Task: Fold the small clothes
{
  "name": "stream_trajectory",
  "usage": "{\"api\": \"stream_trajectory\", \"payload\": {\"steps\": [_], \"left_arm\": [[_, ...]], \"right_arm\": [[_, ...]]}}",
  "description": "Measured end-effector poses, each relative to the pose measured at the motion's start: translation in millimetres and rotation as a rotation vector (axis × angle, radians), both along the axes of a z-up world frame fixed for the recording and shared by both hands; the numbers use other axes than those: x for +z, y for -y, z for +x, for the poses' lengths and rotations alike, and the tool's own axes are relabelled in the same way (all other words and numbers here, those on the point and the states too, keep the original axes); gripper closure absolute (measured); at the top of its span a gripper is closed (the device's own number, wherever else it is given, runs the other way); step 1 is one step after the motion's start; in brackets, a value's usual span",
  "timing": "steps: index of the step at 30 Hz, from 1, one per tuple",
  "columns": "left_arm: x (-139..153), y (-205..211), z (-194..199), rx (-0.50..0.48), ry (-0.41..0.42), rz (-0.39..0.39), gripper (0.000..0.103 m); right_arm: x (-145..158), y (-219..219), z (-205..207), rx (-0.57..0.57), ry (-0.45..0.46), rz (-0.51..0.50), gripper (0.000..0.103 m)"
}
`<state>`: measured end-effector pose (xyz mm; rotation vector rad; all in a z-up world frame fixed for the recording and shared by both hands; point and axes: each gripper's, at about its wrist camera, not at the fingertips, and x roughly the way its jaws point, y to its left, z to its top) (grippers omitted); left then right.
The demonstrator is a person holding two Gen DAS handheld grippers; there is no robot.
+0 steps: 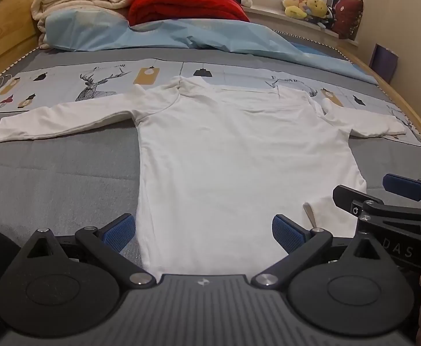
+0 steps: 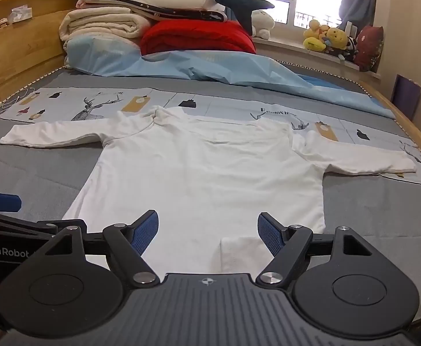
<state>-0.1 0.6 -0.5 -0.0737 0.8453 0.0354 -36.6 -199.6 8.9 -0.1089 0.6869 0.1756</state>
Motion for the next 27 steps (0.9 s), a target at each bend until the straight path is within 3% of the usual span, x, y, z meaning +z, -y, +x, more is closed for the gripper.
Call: {"api": "stream_trajectory", "payload": {"steps": [27], "left_arm": [[-1.0, -0.2, 0.5, -0.001, 0.000, -0.003, 0.001]], "right_arm": [[-1.2, 0.0, 1.6, -0.001, -0.002, 0.009, 0.026]]}}
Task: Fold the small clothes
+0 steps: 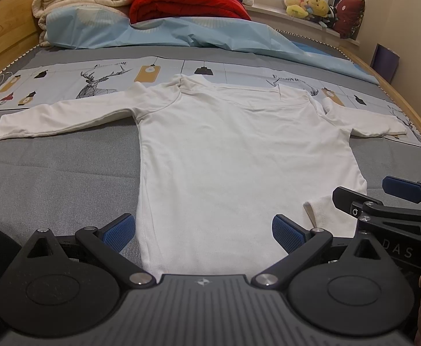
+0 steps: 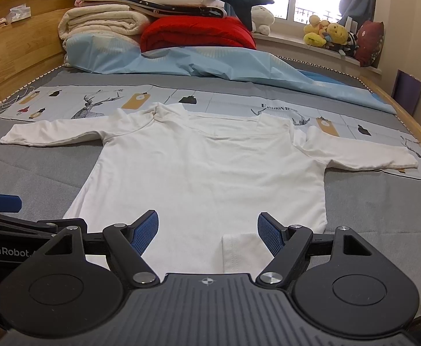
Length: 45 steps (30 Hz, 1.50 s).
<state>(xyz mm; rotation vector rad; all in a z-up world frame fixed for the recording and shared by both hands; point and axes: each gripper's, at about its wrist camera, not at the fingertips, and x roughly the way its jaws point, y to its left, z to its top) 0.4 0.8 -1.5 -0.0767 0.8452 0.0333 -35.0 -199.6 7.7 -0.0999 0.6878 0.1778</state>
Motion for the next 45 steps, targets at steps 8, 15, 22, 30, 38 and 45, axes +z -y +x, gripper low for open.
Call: {"api": "stream_trajectory", "payload": {"steps": [8, 15, 22, 30, 38, 45], "left_arm": [[0, 0, 0, 0.001, -0.001, 0.000, 0.001], [0, 0, 0, 0.001, -0.001, 0.000, 0.001], [0, 0, 0, 0.002, -0.001, -0.001, 0.001], [-2, 2, -6, 0.014, 0.025, 0.018, 0.002], [2, 3, 4, 0.005, 0.107, 0.008, 0.019], [-10, -32, 25, 0.109, -0.038, -0.117, 0.051]], "right_arm": [[0, 0, 1, 0.000, -0.002, 0.001, 0.026], [0, 0, 1, 0.000, -0.002, 0.002, 0.026], [2, 1, 2, 0.000, -0.003, 0.002, 0.026], [-5, 0, 2, -0.017, 0.005, 0.011, 0.026], [-2, 6, 7, -0.054, 0.059, 0.083, 0.026], [-31, 86, 54, -0.312, -0.137, 0.147, 0.051]]}}
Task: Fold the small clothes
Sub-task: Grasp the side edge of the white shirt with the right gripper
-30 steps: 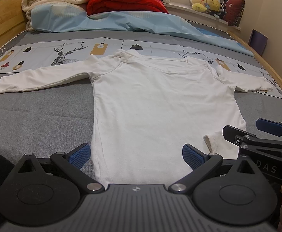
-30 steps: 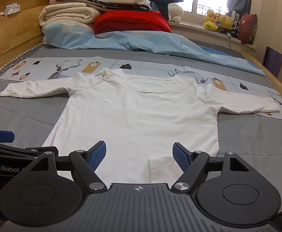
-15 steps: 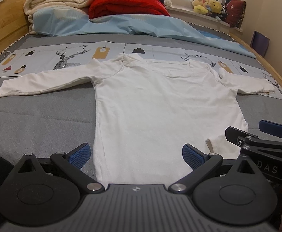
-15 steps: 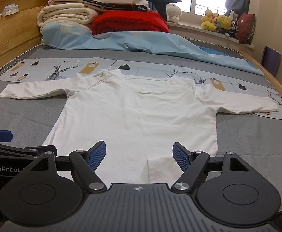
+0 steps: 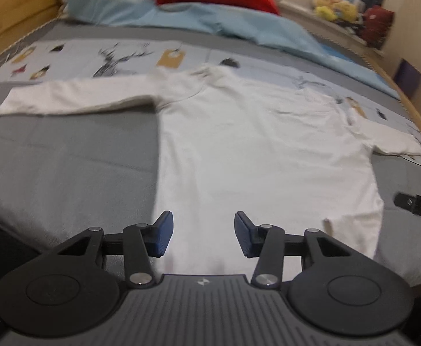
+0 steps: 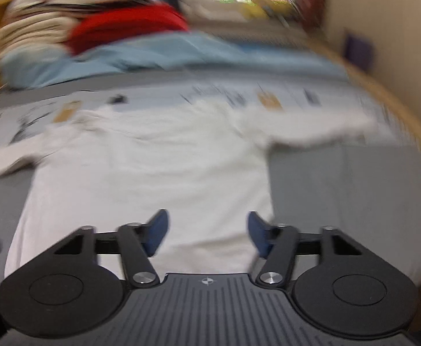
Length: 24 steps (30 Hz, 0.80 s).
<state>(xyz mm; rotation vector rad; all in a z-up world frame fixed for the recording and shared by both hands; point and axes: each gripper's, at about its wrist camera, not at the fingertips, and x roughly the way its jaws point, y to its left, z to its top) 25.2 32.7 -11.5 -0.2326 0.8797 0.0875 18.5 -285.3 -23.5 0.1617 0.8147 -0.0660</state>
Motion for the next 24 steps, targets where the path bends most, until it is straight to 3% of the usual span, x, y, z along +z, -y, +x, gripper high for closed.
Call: {"api": "stream_trajectory", "payload": {"steps": [2, 4, 6, 11, 13, 14, 15, 16, 24], "left_arm": [[-1, -5, 1, 0.011, -0.014, 0.020, 0.051], [-1, -8, 0, 0.021, -0.017, 0.044, 0.051], [-2, -10, -2, 0.021, -0.020, 0.062, 0.051], [-3, -11, -5, 0.009, -0.023, 0.074, 0.050], [-3, -13, -7, 0.012, -0.021, 0.076, 0.050], [-3, -14, -7, 0.015, -0.024, 0.074, 0.050], [-2, -16, -8, 0.019, -0.026, 0.073, 0.050], [-2, -17, -9, 0.023, -0.027, 0.069, 0.050], [-3, -20, -6, 0.043, -0.050, 0.030, 0.050]], "right_arm": [[-14, 9, 8, -0.008, -0.097, -0.014, 0.051], [-28, 3, 15, 0.034, -0.154, 0.039, 0.051], [-39, -10, 19, 0.109, -0.165, 0.060, 0.051], [-70, -60, 32, 0.232, -0.235, -0.045, 0.046], [-77, -64, 31, 0.239, -0.237, -0.112, 0.051], [-78, -62, 30, 0.222, -0.233, -0.148, 0.058], [-77, -56, 30, 0.194, -0.235, -0.159, 0.083], [-73, -45, 27, 0.154, -0.238, -0.145, 0.099], [-29, 84, -37, -0.194, -0.164, 0.063, 0.099]]}}
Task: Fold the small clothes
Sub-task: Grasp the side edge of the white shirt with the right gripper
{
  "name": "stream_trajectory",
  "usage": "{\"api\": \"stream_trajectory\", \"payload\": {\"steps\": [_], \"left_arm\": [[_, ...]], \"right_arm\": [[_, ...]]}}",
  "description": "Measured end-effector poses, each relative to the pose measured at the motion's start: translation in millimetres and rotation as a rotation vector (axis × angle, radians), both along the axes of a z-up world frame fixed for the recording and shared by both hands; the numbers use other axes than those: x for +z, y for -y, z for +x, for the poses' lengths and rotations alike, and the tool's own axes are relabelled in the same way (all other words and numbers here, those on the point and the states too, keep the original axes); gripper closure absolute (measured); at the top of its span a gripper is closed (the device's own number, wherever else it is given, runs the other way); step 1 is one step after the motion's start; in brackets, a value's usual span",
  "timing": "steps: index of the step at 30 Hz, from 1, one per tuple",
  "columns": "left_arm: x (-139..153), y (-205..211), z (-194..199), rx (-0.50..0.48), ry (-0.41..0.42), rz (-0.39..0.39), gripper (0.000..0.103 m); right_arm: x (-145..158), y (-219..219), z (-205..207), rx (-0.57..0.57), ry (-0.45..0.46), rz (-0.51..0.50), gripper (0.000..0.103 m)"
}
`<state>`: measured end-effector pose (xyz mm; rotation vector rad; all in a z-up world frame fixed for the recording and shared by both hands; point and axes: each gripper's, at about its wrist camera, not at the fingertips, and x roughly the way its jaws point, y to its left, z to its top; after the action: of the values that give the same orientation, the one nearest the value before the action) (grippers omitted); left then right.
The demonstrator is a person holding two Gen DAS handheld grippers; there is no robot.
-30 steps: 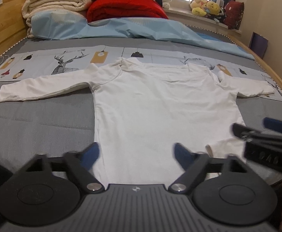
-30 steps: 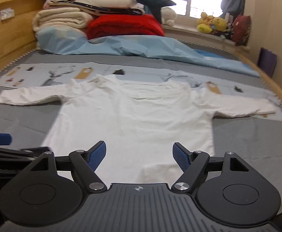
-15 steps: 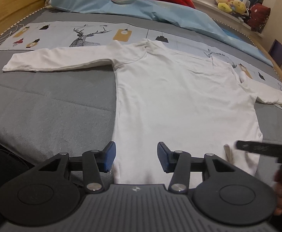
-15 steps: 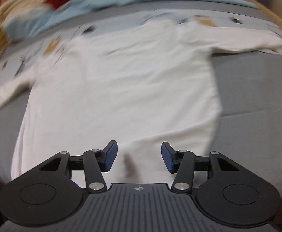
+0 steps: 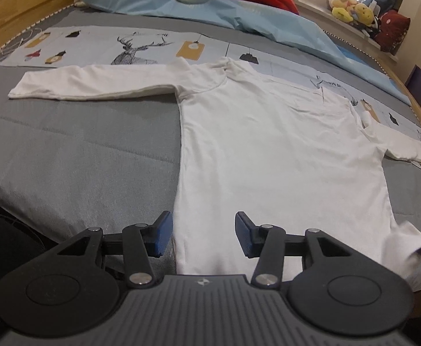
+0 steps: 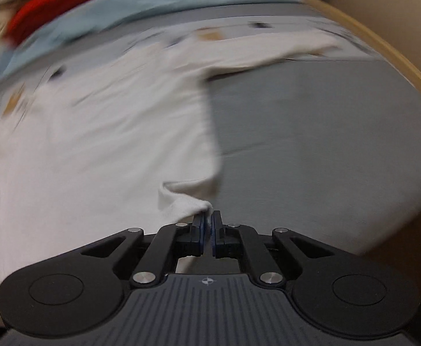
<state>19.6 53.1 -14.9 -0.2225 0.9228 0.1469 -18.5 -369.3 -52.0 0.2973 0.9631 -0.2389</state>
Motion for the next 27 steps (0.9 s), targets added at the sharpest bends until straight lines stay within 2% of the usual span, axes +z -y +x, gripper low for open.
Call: {"api": "stream_trajectory", "payload": {"steps": [3, 5, 8, 9, 10, 11, 12, 13, 16, 19, 24, 27], "left_arm": [[-2, -6, 1, 0.011, -0.011, -0.023, 0.049], [-4, -16, 2, 0.040, -0.023, -0.045, 0.049], [-8, -35, 5, 0.095, -0.044, -0.088, 0.049], [-10, -43, 6, 0.113, -0.053, -0.103, 0.049], [-12, -49, 8, 0.127, -0.064, -0.124, 0.049], [-15, -56, 9, 0.142, -0.081, -0.142, 0.049], [-19, -62, 11, 0.148, -0.098, -0.159, 0.049], [-24, -66, 14, 0.150, -0.125, -0.172, 0.049], [-41, -74, 20, 0.141, -0.204, -0.200, 0.049], [-59, -77, 23, 0.121, -0.267, -0.254, 0.049], [-65, -65, 20, 0.035, -0.264, -0.287, 0.048], [-72, -47, 24, -0.047, -0.291, -0.255, 0.047]], "right_arm": [[-14, 36, -17, -0.082, -0.054, 0.069, 0.098], [-19, 52, -27, -0.131, -0.078, 0.079, 0.096], [-18, 66, -28, -0.153, -0.023, 0.114, 0.095], [-16, 66, -26, -0.146, 0.003, 0.118, 0.091], [-13, 65, -28, -0.135, 0.023, 0.111, 0.081], [-13, 63, -25, -0.121, 0.032, 0.106, 0.075], [-16, 60, -21, -0.109, 0.029, 0.107, 0.066], [-22, 57, -14, -0.095, 0.015, 0.119, 0.062], [-38, 44, 4, -0.073, -0.050, 0.142, 0.062], [-47, 34, 14, -0.078, -0.091, 0.102, 0.062], [-60, 28, 20, -0.086, -0.153, 0.066, 0.062], [-60, 19, 23, -0.055, -0.153, 0.022, 0.062]]}}
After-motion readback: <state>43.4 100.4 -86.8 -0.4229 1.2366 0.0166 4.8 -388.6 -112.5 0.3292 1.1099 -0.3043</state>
